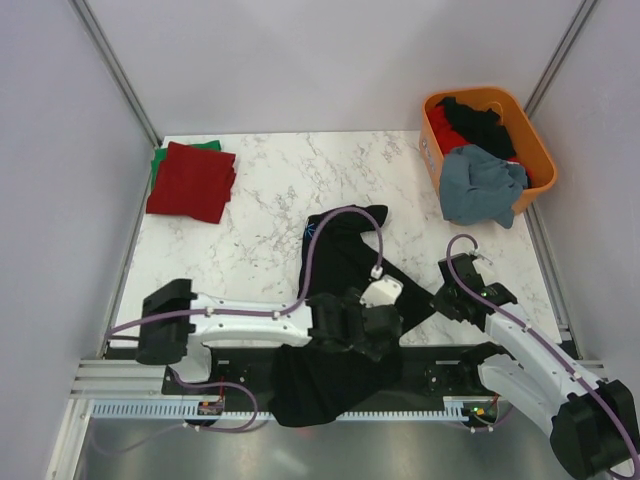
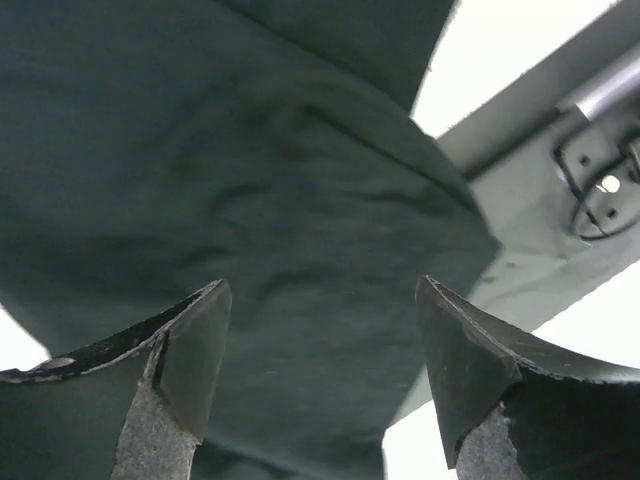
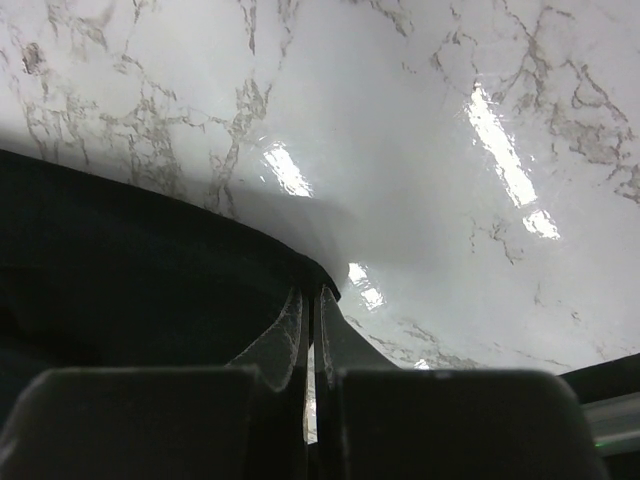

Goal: Fold and stack the t-shirts

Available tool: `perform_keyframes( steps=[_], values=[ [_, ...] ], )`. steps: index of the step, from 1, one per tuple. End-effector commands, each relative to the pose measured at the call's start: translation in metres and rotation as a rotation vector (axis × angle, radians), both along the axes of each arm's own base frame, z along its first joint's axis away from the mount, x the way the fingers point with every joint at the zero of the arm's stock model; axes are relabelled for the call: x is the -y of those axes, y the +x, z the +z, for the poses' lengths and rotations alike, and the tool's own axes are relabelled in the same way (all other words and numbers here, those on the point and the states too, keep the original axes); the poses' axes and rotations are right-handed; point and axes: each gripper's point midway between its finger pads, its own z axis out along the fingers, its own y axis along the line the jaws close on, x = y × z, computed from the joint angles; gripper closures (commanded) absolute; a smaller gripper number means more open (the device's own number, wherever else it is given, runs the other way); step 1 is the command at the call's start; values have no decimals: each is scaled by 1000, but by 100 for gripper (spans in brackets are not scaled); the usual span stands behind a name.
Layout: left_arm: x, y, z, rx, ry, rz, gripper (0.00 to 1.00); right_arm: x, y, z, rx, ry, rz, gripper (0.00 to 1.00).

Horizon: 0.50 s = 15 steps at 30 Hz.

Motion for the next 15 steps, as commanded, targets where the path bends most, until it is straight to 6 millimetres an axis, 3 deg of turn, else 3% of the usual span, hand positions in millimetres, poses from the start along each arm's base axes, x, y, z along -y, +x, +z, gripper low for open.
perform_keyframes(
  steps=[1,3,5,6,10,12,15],
  values=[
    [35,-26,2,-54,-68,47,18,2,-2,-3,4,4,-12,100],
    [50,-45,-13,-84,-44,12,17,2,-1,-4,5,4,-10,100],
    [65,-62,-15,-116,-51,-20,15,2,-2,-5,1,1,-11,100],
    [70,-68,-29,-124,-21,-33,14,2,-2,-5,2,2,-9,100],
    [80,-84,-50,-162,24,-77,10,1,-1,-3,8,5,3,100],
    [79,-86,-61,-171,48,-77,15,1,-1,-3,10,5,5,100],
    [73,-83,-70,-168,68,-48,30,1,-2,-3,14,9,6,100]
  ],
)
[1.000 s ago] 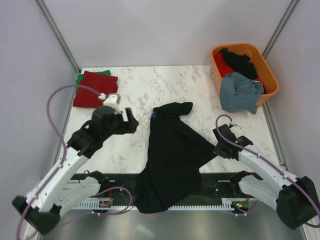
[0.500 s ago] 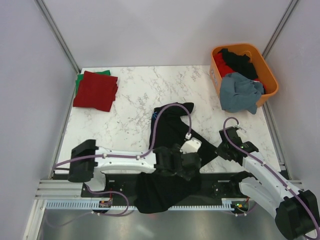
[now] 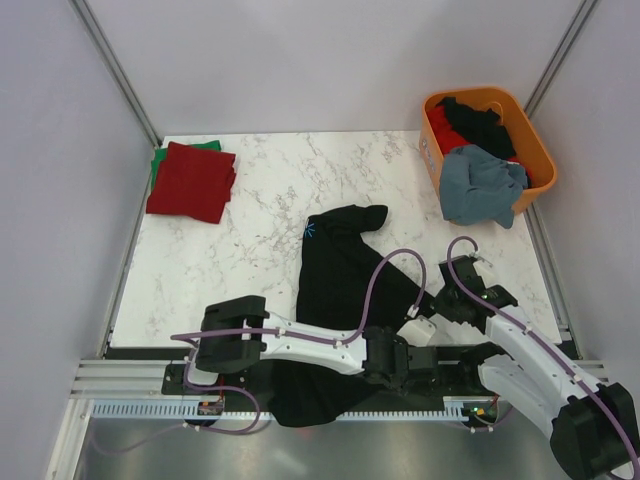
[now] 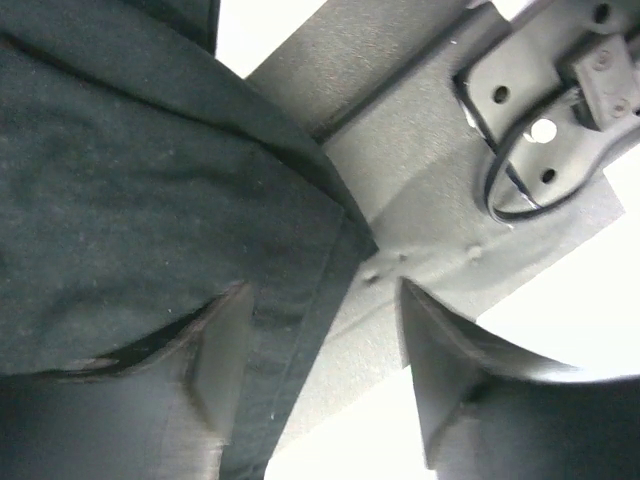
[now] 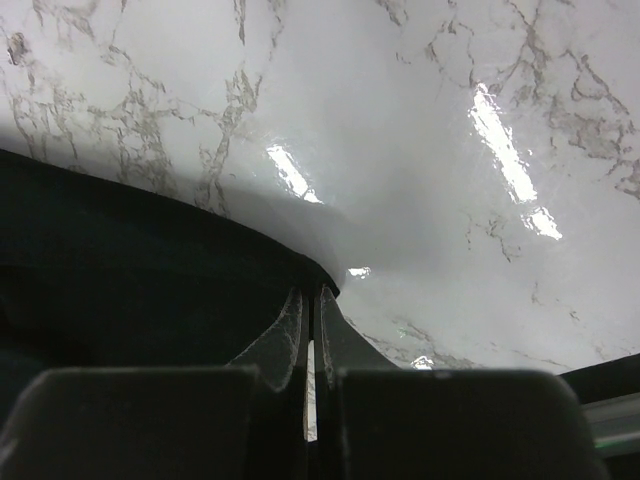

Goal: Fold and stack the t-shirts

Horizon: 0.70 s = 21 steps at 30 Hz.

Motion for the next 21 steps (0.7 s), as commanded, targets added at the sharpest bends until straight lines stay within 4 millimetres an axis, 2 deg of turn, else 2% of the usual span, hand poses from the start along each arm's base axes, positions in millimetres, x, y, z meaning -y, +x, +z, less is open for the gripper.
perform_keyframes(
  steps=[1,3,6,8,10,11,13,14,17,18,20,21],
  values=[
    [3,1,-2,-12,-16,66,36,1,3,2,22,6,-2,100],
    [-5,3,-9,-6,6,80,45,0,3,2,21,7,0,100],
    [-16,7,-14,-1,18,117,79,0,3,2,21,8,-1,100],
    [-23,12,-12,13,18,135,95,0,3,2,21,10,2,100],
    [-29,19,-8,32,13,157,98,0,3,2,22,13,0,100],
    [-30,20,0,38,-9,163,98,0,2,1,21,13,2,100],
    [-37,27,5,63,-15,177,98,-1,1,0,18,15,4,100],
    [-39,30,16,67,-43,187,98,-1,2,1,24,16,3,100],
    [-50,40,26,88,-65,216,98,-1,1,1,22,20,3,100],
    [-53,42,40,98,-97,222,98,-1,2,1,25,19,3,100],
    [-64,53,51,131,-111,251,98,-2,2,2,24,22,6,100],
    [-68,56,71,133,-165,258,98,-1,2,1,24,22,5,100]
  ],
)
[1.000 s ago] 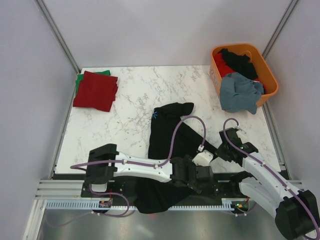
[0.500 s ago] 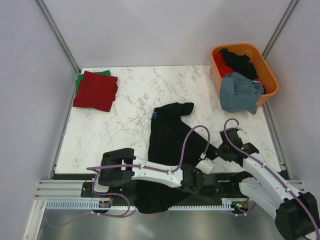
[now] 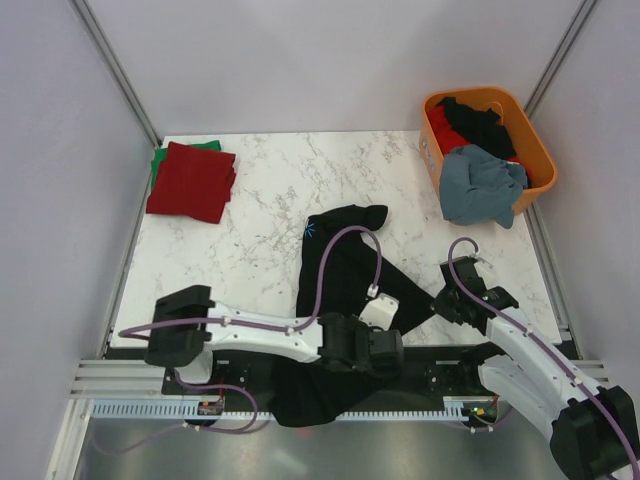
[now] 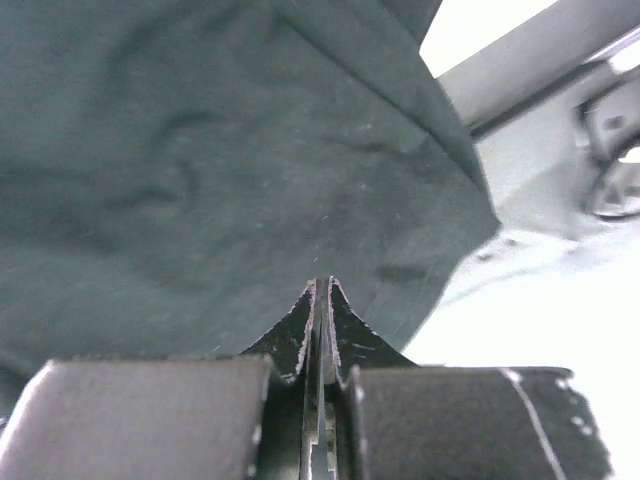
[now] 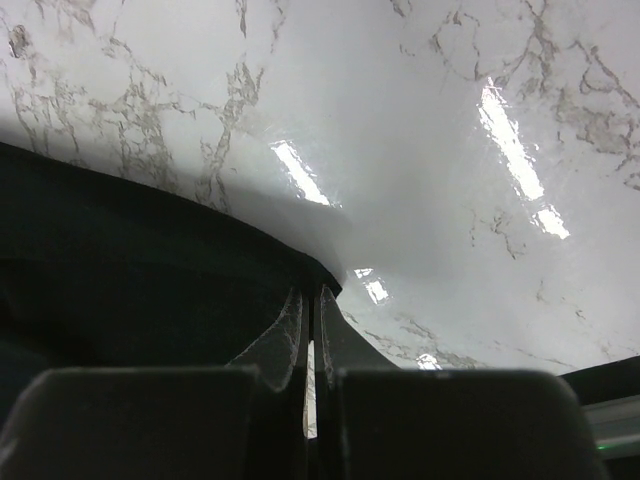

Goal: Fold and stack the t-shirts

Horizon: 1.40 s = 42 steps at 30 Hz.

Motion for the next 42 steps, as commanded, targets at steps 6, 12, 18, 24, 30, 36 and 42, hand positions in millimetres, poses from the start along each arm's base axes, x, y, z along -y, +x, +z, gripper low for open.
perform_keyframes(
  steps=[6,12,18,24,30,36,42],
  values=[
    [2,-6,35,-57,-177,-62,19,-1,3,-1,16,9,-2,100],
    [37,-60,-19,-88,-48,-165,12,0,2,-4,10,9,-1,100],
    [40,-55,-44,-80,16,-135,22,-2,1,-3,17,19,5,100],
    [23,-39,-42,-60,18,-51,80,-3,0,-6,14,24,8,100],
    [-13,-11,-41,-40,31,60,98,-3,-1,-7,10,22,12,100],
    [-67,57,73,157,-99,224,98,-3,3,3,22,19,18,100],
    [-212,129,157,286,-314,595,98,3,23,49,102,10,-9,100]
  ],
)
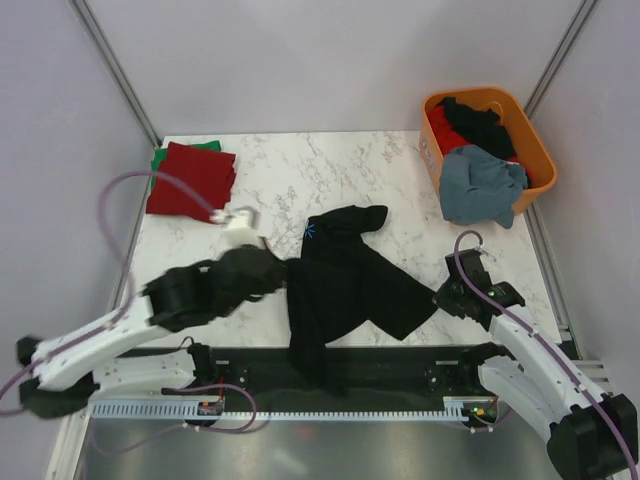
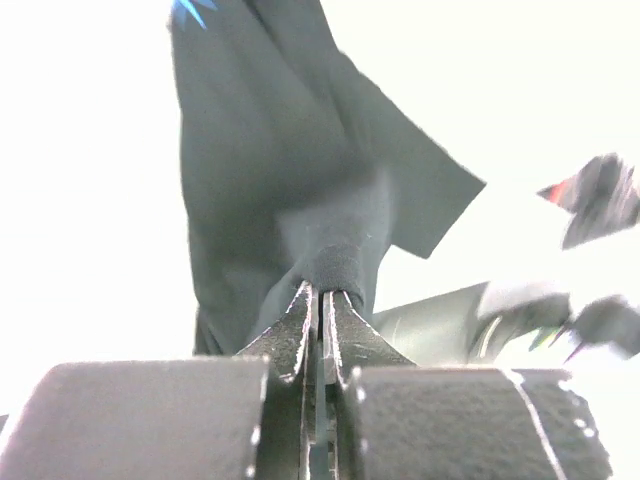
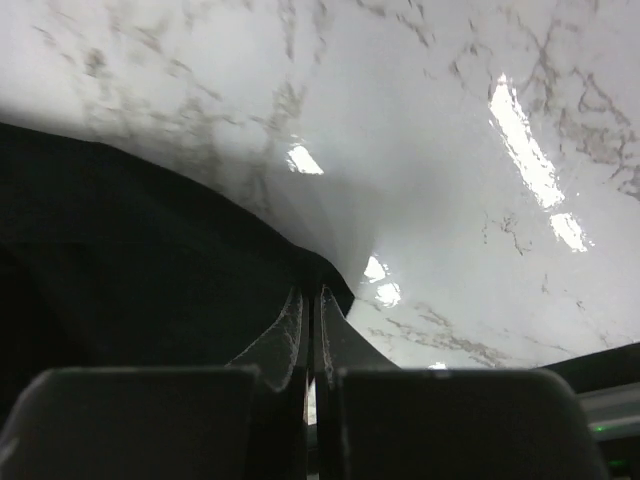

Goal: Fold and stack the t-shirts

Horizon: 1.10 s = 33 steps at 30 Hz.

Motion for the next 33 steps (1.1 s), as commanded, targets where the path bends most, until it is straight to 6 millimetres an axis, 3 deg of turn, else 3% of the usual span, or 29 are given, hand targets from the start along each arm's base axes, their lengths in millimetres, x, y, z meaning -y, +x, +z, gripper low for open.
perform_keyframes(
  steps=[1,3,6,11,15,17,18,19,21,22,23,24,25,27,28,33],
  values=[
    [-107,31,4,86,72,267,98,6,24,54,112,-18,-19,100],
    [-150,34,16,134,30,397,97,14,28,70,138,-45,-35,100],
    [-186,26,20,155,16,517,96,30,34,102,189,-94,-69,100],
    [-208,18,18,158,-8,604,96,71,38,163,281,-238,-170,100],
    [-233,12,34,227,-81,680,96,98,37,215,346,-346,-238,100],
    [-233,14,52,304,-168,656,94,108,35,238,378,-385,-271,100],
    [-225,16,52,322,-187,615,92,113,35,244,383,-412,-292,100],
    [-213,23,68,396,-205,548,87,114,35,246,386,-418,-297,100],
    [-189,26,58,383,-198,442,63,105,37,237,367,-376,-263,100],
    [-183,26,48,346,-177,422,48,99,36,219,330,-355,-239,100],
    [-173,29,35,290,-127,407,19,91,37,207,310,-316,-216,100],
    [-165,27,26,241,-115,385,1,80,34,196,302,-262,-182,100],
    [-164,23,12,175,-84,390,0,76,30,171,256,-246,-163,100],
    [-153,20,3,106,-56,361,0,69,23,154,253,-200,-151,100],
    [-150,19,-1,90,-50,351,0,62,19,135,220,-173,-129,100],
    [-100,27,-21,27,-18,175,15,39,11,93,159,-62,-68,100]
  ],
)
